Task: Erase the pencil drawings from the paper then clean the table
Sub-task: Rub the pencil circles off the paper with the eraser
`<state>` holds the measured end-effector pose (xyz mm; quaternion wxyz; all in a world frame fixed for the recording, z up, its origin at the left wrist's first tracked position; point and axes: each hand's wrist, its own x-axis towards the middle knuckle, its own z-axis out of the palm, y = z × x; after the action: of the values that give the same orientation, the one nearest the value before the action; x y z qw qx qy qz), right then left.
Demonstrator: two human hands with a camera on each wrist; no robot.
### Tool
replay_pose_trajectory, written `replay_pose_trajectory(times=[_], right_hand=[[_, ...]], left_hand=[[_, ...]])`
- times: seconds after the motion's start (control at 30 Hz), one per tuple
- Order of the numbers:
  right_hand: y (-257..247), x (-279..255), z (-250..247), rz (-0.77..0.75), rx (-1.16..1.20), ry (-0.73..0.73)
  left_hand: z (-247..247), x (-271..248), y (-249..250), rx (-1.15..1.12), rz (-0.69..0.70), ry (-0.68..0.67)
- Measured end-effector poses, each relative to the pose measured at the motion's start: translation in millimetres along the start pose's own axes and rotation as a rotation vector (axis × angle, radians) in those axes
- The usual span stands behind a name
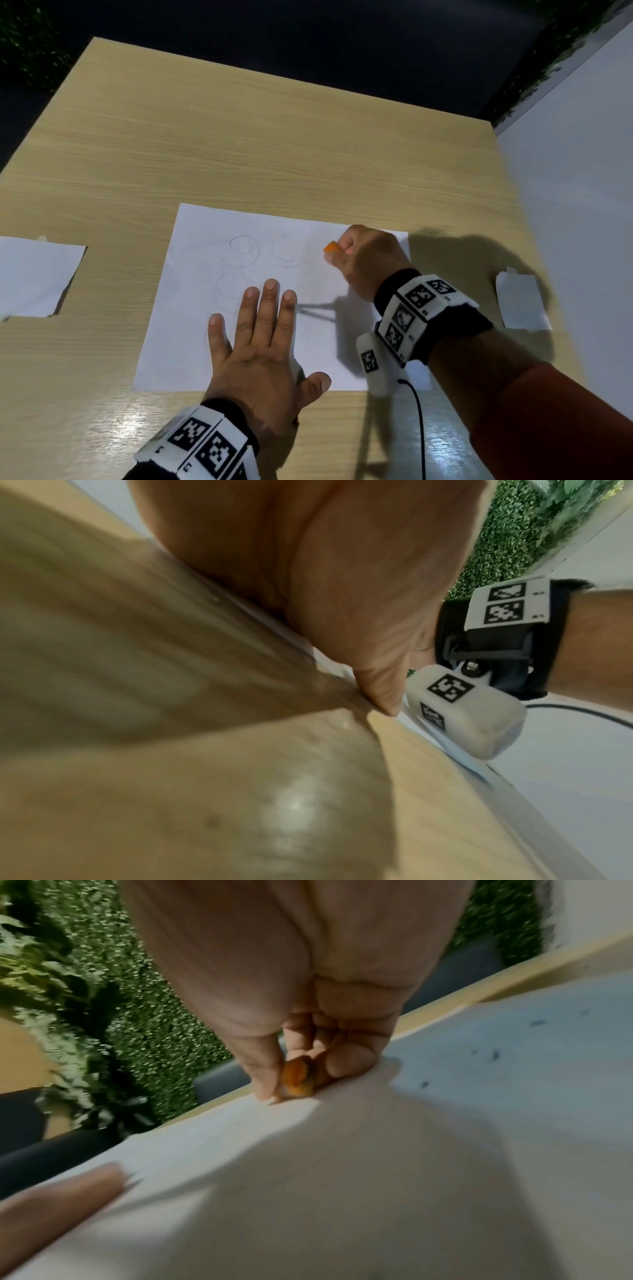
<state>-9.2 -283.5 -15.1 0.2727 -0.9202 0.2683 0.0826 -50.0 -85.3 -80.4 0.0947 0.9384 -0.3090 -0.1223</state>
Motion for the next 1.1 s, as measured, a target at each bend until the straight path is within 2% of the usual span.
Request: replay_pose_trajectory(times=[0.13,0.3,0.37,0.43,0.5,0.57,0.63,0.73,0.77,1.0,1.1], right_hand=[[5.5,10.0,-11.6,0.097,0.025,0.119],[-7.5,-1.0,7.8,-0.035,0.029,-0.025],[-2.7,6.2,4.2,0.034,0.055,0.034],[6.1,15.6,-4.1,0.119,-0.001,0.13],[12.1,20.0,-10.6,0.181,-0.048,0.164],[12.1,16.8,-11.8,0.178,-0.054,0.18],[7.0,7.2,-7.5,0.108,-0.044,0.148],[0.4,-8.2,7.4,0.045,-0.01,-0.017],[2.1,-8.4,8.9,0.045,-0.023,-0.032],[34.4,16.9,-24.4,0.225,-0.193,0.23],[30.7,3.8,-12.2,0.159,-0.07,0.157]], left_hand=[[-1.1,-1.1,1.2,-0.014,-0.006,0.003],[-0.6,-0.2,1.4,0.001,-0.009,0.003],[0.6,-0.1,0.9,-0.006,-0.004,0.003],[0.9,-0.7,0.6,-0.021,-0.003,0.0],[1.0,-1.1,-0.1,-0.02,0.004,0.0],[1.3,-1.2,-0.2,-0.02,0.006,0.009],[2.5,-0.4,-0.3,-0.01,0.006,0.02],[2.4,0.0,0.6,0.007,0.009,0.023],[2.4,-0.3,0.7,0.009,0.009,0.027],[0.8,-0.1,0.0,-0.017,0.009,0.014],[1.3,0.2,-0.5,-0.014,0.012,0.024]])
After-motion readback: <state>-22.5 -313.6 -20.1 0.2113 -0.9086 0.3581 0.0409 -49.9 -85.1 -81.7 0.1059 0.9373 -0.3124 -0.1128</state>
